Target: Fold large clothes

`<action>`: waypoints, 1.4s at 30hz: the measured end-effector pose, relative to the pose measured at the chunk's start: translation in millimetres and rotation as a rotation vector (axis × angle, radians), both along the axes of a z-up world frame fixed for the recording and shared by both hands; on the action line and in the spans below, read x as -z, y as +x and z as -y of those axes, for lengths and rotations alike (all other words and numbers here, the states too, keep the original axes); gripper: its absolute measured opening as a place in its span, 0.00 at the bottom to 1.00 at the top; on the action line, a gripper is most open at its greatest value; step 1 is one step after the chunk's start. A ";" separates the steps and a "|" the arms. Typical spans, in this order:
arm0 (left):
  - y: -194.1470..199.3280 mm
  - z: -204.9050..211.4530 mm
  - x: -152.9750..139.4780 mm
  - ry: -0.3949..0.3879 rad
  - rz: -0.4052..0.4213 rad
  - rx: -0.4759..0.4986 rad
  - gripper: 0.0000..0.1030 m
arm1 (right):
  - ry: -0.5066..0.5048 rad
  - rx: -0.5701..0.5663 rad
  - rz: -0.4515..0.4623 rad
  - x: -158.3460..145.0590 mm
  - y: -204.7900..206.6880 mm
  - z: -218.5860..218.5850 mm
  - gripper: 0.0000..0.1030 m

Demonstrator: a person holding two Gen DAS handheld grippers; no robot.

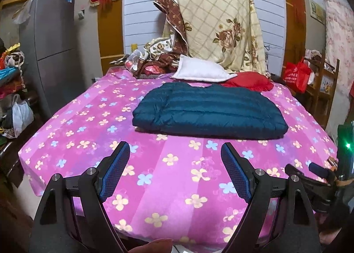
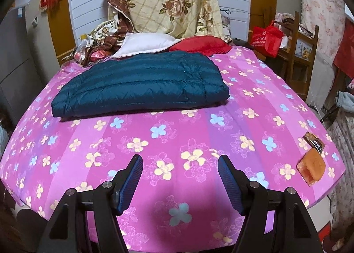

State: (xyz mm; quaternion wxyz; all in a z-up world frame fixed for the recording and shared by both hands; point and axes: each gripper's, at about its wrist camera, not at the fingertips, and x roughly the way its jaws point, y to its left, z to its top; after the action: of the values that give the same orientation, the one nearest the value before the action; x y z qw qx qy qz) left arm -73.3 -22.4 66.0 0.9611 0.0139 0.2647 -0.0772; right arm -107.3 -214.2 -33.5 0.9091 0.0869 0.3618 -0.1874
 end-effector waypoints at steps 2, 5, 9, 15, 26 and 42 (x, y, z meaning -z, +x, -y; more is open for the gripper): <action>-1.4 -2.9 -0.3 -0.018 0.013 -0.012 0.82 | -0.004 -0.005 -0.006 1.1 0.5 -2.9 0.66; 0.8 -5.2 2.7 -0.036 0.001 -0.030 0.82 | -0.008 -0.019 -0.020 4.2 2.2 -8.1 0.66; 9.2 -0.6 11.3 -0.003 -0.047 -0.033 0.82 | -0.012 -0.027 -0.034 9.1 5.5 -12.8 0.66; 14.4 6.0 23.7 0.026 -0.089 -0.022 0.82 | -0.038 -0.023 -0.041 12.0 9.3 -17.7 0.66; 18.5 15.9 39.9 0.044 -0.163 0.016 0.82 | -0.041 0.011 -0.060 16.3 9.1 -15.0 0.66; 24.0 20.3 54.7 0.050 -0.222 0.035 0.82 | -0.037 0.022 -0.085 24.6 11.3 -13.6 0.66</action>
State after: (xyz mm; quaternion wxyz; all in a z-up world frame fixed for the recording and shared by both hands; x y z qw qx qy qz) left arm -49.3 -42.6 11.3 0.9238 0.0337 0.3711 -0.0883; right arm -96.0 -200.5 -58.0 0.8923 0.0659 0.3954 -0.2078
